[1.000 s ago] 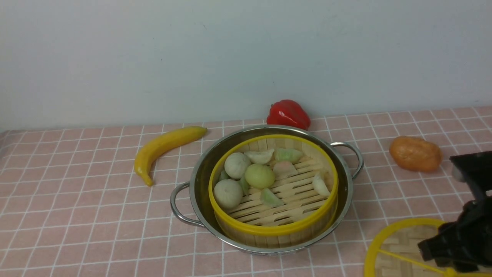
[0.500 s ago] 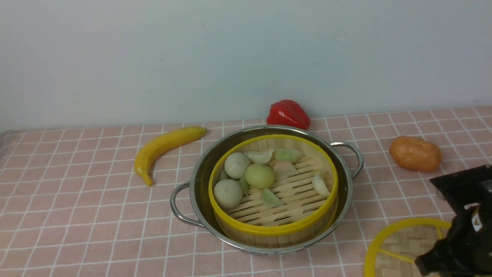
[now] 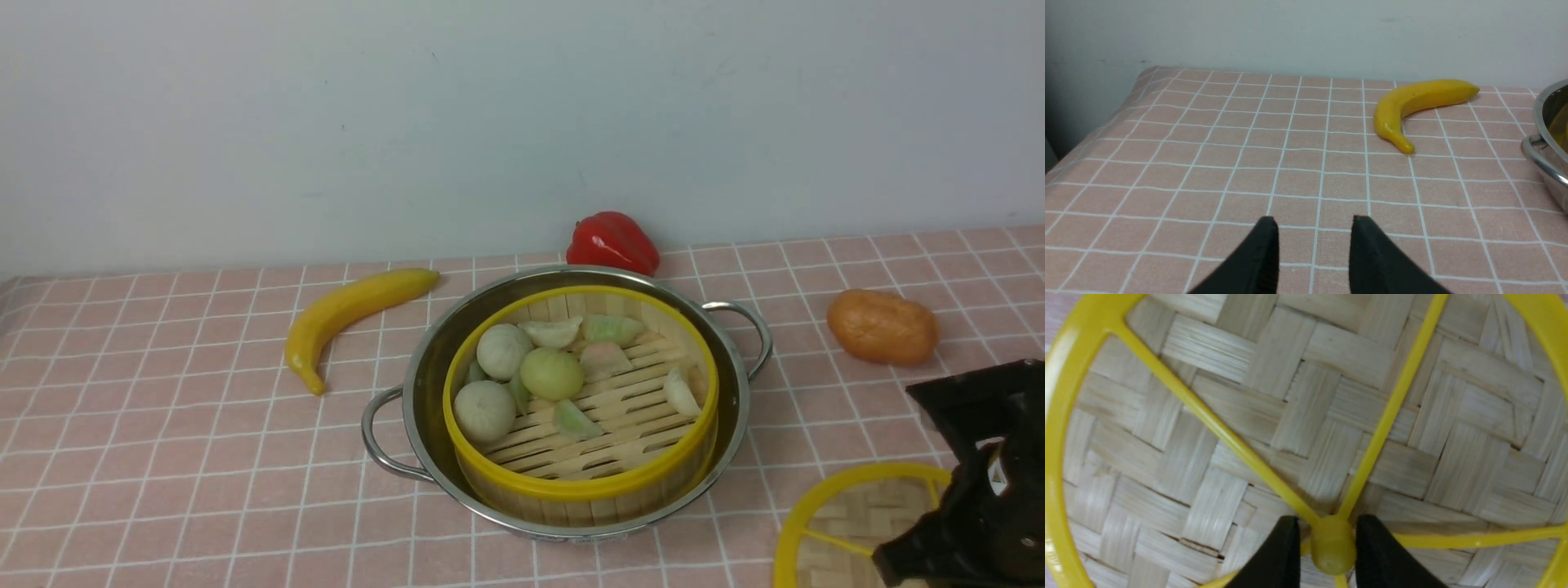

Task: Place the steamer in the pot on the pink tablecloth, and put the lid on the steamer.
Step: 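Move the gripper down to the bamboo steamer lid and grasp its center knob, then place the bamboo steamer lid onto the steamer basket in the pot with the right gripper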

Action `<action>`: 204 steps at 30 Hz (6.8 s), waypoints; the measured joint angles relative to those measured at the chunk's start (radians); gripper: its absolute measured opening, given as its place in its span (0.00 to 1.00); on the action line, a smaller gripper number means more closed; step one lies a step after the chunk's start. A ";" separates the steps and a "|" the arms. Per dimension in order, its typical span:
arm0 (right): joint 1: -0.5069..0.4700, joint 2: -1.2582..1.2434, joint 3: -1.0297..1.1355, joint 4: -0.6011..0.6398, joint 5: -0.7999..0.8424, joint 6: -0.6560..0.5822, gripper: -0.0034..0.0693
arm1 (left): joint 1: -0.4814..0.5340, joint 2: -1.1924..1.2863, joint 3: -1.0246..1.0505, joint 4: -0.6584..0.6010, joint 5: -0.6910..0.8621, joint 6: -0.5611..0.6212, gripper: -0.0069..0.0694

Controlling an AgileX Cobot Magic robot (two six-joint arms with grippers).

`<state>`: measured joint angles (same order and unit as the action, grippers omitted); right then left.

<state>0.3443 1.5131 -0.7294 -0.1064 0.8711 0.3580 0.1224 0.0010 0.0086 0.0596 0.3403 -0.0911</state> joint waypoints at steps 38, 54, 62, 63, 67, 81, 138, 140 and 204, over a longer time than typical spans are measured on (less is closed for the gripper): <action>0.136 0.244 -1.023 0.237 0.354 -0.756 0.25 | 0.000 0.000 0.000 0.000 0.000 0.003 0.41; 0.303 0.372 -1.077 0.234 0.365 -1.043 0.25 | 0.000 0.000 0.000 0.000 0.000 0.003 0.41; 0.303 0.363 -1.077 0.212 0.365 -0.716 0.25 | 0.000 0.000 0.000 0.000 0.000 0.003 0.41; 0.303 0.360 -1.077 0.210 0.365 -0.700 0.25 | 0.000 0.000 0.000 0.000 0.000 0.003 0.41; 0.303 0.274 -1.053 0.209 0.364 -0.528 0.25 | 0.000 0.000 0.000 0.000 0.000 0.003 0.41; 0.303 0.001 -0.735 0.168 0.383 -0.368 0.25 | 0.000 0.000 0.000 0.000 0.000 0.004 0.41; 0.303 0.498 -1.130 0.123 0.364 -0.497 0.25 | 0.000 -0.001 0.000 0.000 0.000 0.004 0.41; 0.303 0.498 -1.130 0.139 0.364 -0.510 0.25 | 0.000 -0.001 0.000 0.000 0.000 0.004 0.41; 0.303 0.547 -1.145 0.262 0.274 -0.573 0.49 | 0.000 -0.001 0.000 0.000 0.000 0.004 0.41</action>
<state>0.6478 2.0599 -1.8741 0.1553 1.1447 -0.2147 0.1224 -0.0003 0.0086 0.0596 0.3403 -0.0876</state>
